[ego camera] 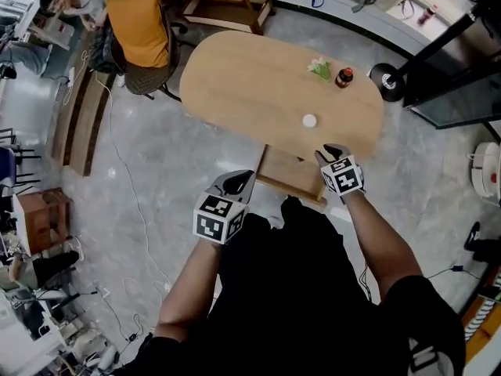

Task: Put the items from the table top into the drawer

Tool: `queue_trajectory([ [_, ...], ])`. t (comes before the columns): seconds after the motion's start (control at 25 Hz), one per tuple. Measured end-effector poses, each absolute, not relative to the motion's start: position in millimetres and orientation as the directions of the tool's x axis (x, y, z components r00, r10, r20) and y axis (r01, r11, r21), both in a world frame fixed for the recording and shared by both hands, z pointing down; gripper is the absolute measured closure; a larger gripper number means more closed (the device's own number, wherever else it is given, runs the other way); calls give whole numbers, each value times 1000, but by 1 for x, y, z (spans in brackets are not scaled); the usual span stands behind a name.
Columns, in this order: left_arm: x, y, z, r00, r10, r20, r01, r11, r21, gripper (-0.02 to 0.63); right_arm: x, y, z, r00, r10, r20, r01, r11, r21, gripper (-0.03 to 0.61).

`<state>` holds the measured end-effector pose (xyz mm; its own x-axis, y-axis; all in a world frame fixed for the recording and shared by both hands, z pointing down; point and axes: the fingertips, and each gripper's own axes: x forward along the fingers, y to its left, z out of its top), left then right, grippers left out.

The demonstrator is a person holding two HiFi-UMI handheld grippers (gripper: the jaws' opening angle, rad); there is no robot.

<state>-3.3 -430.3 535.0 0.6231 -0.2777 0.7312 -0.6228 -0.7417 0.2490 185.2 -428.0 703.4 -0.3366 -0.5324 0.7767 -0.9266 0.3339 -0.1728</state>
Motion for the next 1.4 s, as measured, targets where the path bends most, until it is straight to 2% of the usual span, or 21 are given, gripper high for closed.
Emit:
queue_trajectory([
  [0.12, 3, -443, 554, 616, -226, 755, -613, -740, 278, 609, 190, -454, 746, -311, -480, 821, -929, 336, -155, 464],
  [0.32, 4, -458, 590, 597, -155, 787, -612, -722, 322, 609, 194, -497, 802, -261, -389, 883, -924, 367, -111, 355],
  [0.56, -2, -476, 632, 559, -116, 821, -631, -702, 330, 609, 197, -541, 864, -228, -328, 917, -910, 408, -80, 309],
  [0.88, -16, -477, 631, 544, -112, 832, -643, -693, 327, 609, 202, -548, 893, -160, -288, 944, -897, 442, -17, 313],
  [1.12, -30, -483, 639, 559, -72, 826, -607, -714, 349, 609, 180, -537, 871, -195, -323, 926, -911, 409, -49, 318],
  [1.24, -24, -481, 642, 587, -33, 809, -558, -741, 374, 609, 159, -504, 846, -221, -360, 907, -923, 378, -75, 318],
  [1.4, -21, -473, 649, 622, 21, 783, -493, -766, 413, 609, 112, -425, 846, -250, -315, 916, -933, 332, -140, 318],
])
